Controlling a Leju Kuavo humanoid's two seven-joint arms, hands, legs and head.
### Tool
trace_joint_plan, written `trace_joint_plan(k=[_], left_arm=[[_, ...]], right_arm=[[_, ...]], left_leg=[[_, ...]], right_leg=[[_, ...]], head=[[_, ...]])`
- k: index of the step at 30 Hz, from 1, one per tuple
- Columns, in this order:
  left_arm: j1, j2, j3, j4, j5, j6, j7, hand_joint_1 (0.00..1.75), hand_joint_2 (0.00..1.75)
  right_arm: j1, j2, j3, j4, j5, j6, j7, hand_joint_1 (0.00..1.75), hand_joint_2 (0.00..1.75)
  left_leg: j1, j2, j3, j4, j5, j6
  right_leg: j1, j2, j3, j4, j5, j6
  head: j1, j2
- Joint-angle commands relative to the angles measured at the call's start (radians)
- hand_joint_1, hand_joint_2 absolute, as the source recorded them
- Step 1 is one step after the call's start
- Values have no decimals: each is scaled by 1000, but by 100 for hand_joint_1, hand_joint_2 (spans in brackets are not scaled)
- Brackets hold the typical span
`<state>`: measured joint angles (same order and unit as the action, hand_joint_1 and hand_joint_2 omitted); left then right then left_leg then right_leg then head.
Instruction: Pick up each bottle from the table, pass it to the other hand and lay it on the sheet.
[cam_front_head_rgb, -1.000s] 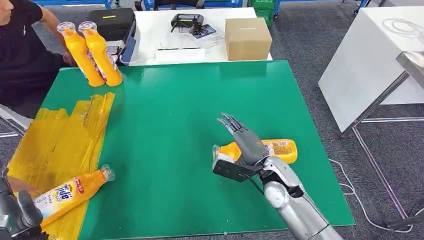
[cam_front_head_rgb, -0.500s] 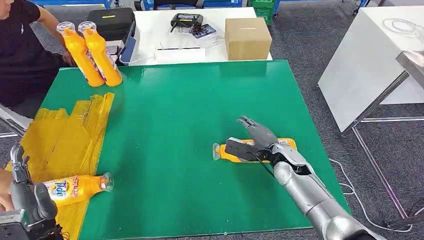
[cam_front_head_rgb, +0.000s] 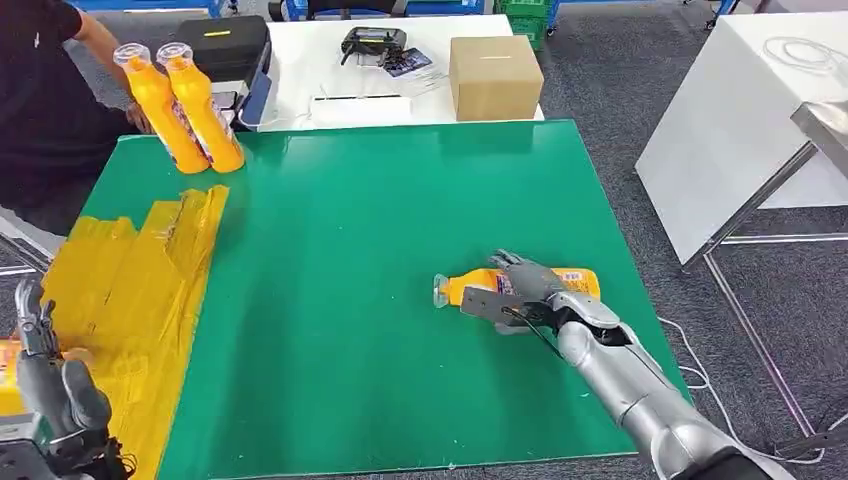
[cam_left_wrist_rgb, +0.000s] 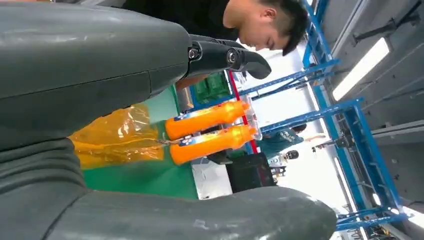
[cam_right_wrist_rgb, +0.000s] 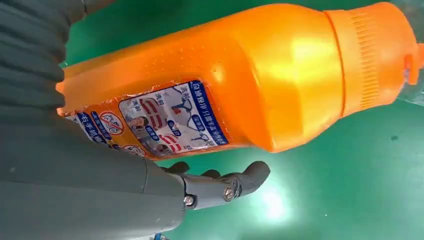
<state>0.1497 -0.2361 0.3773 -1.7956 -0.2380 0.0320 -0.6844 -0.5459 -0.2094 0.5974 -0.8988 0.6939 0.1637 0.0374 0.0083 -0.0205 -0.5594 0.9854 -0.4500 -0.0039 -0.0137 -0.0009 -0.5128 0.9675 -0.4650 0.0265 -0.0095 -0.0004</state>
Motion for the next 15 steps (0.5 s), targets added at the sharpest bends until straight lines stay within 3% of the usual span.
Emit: trace_joint_plan(k=[1,15], left_arm=[[-38,21,-18,64,8,-5,-1,0,0],[-25,15,-4,62,21,-15,-14,0,0]], right_arm=[[-59,-15,65,99,-10,26,1,0,175],[-25,-125,83,-19,-15,41,31,0,175]], left_leg=[[0,0,1,0,0,0],[0,0,1,0,-1,1]], right_leg=[[0,-1,1,0,0,-1],[1,-2,2,-1,0,-1]], head=[[0,0],[0,0]])
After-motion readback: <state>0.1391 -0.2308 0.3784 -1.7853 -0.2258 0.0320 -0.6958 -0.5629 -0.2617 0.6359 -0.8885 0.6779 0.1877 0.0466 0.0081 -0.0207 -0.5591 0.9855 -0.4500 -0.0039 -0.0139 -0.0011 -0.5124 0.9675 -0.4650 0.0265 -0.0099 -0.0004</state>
